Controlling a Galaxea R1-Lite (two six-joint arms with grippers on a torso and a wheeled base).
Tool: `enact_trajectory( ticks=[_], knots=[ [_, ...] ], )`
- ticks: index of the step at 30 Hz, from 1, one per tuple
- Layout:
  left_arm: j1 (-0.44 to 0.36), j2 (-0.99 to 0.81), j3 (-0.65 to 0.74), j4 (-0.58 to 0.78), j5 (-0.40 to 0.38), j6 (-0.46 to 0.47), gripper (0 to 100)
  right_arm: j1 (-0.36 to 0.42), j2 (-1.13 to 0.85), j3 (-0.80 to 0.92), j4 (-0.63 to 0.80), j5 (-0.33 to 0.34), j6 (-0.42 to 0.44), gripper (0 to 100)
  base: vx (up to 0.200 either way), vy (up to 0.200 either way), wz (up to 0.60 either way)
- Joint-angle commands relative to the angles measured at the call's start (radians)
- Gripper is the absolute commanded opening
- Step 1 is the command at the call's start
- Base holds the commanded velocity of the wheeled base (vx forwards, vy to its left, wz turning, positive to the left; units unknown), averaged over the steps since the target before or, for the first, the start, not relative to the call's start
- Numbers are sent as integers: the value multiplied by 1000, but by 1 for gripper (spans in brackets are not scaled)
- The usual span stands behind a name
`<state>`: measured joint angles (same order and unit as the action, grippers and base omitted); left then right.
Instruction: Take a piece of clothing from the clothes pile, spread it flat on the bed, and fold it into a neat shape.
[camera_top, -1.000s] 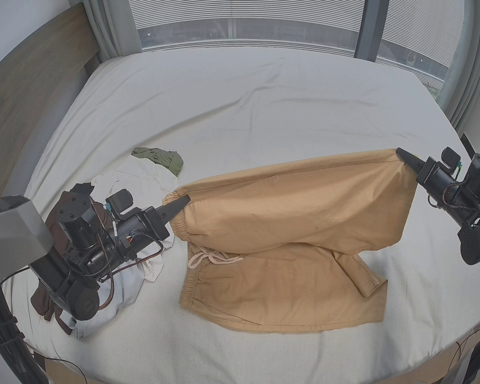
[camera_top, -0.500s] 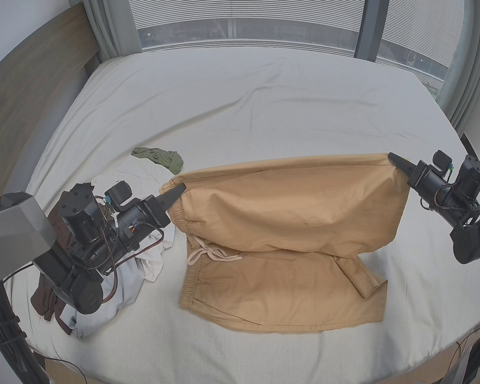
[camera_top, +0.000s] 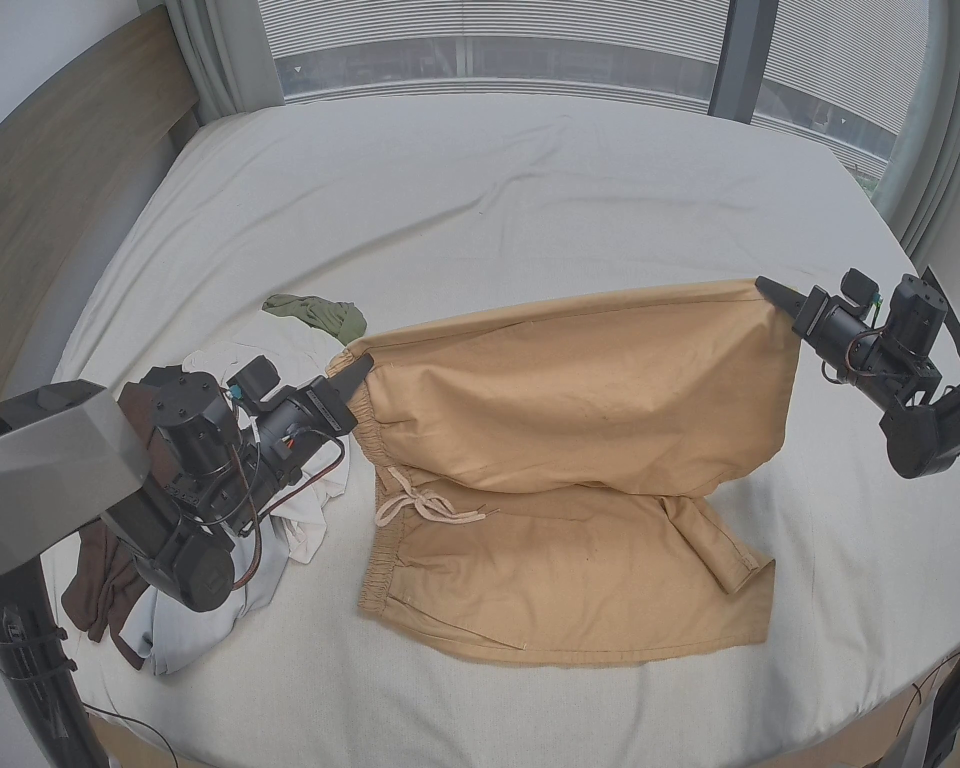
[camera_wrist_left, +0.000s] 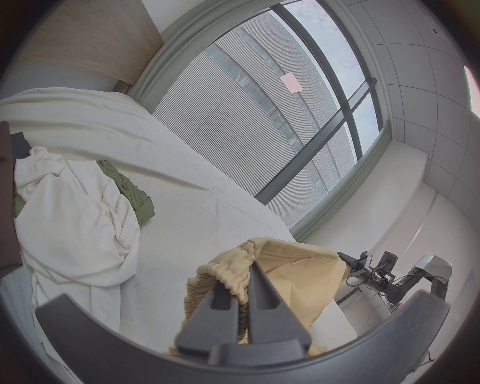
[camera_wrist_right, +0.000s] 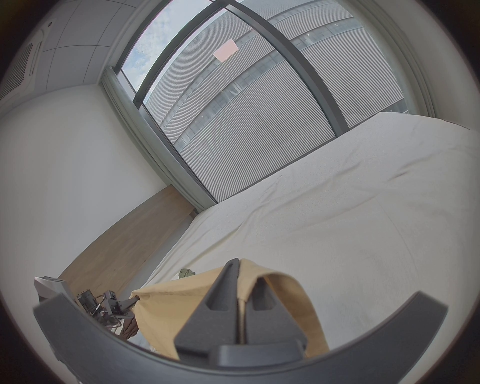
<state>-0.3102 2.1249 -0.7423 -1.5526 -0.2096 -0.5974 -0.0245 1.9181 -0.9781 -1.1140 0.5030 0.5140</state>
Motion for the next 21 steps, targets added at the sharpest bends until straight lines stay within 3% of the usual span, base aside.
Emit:
enact_trajectory(
  ticks=[1, 21],
  knots=[
    [0, 30, -34, 0, 7, -19, 0, -5, 68, -77, 23, -1, 0, 0, 0, 0, 0],
    [14, 205, -242, 5, 104, -25, 0, 3, 302, -349, 91, -1, 4, 0, 0, 0, 0]
  ],
)
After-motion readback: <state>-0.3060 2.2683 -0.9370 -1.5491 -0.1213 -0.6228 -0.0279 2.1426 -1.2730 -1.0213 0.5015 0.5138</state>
